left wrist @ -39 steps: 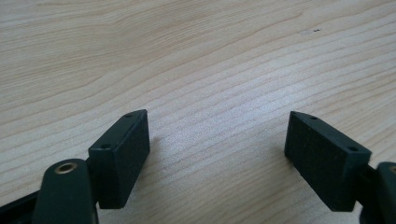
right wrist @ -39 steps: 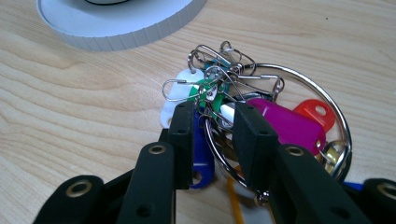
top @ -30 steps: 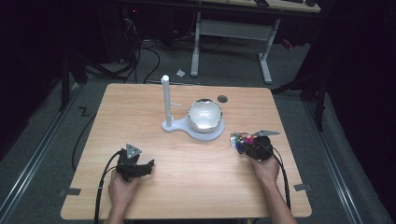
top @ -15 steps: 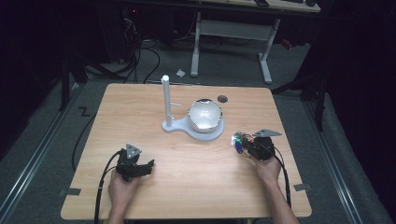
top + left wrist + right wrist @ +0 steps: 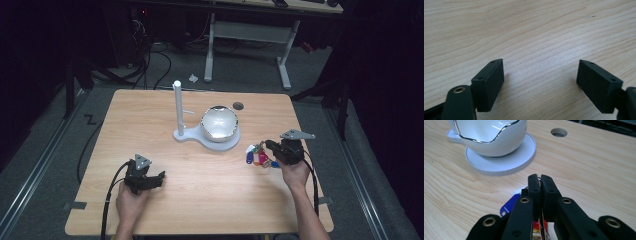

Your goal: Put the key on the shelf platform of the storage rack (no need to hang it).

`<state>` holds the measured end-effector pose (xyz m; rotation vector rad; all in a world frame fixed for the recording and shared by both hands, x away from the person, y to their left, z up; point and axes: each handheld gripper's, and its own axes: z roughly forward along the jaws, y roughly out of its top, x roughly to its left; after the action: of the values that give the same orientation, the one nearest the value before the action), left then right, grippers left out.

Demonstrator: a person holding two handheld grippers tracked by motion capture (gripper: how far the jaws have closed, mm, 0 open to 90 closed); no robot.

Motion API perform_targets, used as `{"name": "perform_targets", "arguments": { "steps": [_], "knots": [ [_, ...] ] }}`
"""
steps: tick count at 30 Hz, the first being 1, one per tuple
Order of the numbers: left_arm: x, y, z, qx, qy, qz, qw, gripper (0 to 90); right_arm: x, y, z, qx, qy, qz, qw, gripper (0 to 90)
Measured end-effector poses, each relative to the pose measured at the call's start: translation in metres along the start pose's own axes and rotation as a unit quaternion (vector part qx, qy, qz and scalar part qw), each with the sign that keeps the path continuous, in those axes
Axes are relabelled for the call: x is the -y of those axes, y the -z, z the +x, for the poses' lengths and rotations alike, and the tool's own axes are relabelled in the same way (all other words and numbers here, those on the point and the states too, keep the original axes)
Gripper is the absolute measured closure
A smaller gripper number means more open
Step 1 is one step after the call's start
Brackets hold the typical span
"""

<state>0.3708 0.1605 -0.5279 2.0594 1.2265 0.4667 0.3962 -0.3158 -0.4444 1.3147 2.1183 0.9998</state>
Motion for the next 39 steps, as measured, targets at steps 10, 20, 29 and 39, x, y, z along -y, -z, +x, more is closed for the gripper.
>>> {"name": "perform_targets", "arguments": {
  "steps": [10,20,29,39],
  "knots": [
    [0.000,0.000,0.000,0.000,0.000,0.000,1.0000,22.5,-0.020,0.019,-0.001,-0.012,0.006,-0.027,0.9995,88.0],
    [0.000,0.000,0.000,0.000,0.000,0.000,1.0000,22.6,-0.045,0.039,0.001,-0.018,0.030,-0.050,0.9982,88.0],
    [0.000,0.000,0.000,0.001,0.000,0.000,1.0000,22.7,-0.068,0.054,0.002,-0.025,0.041,-0.073,0.9961,88.0],
    [0.000,0.000,0.000,0.001,0.000,0.000,1.0000,22.7,-0.090,0.064,0.005,-0.040,0.049,-0.083,0.9945,87.9]
  ]
}}
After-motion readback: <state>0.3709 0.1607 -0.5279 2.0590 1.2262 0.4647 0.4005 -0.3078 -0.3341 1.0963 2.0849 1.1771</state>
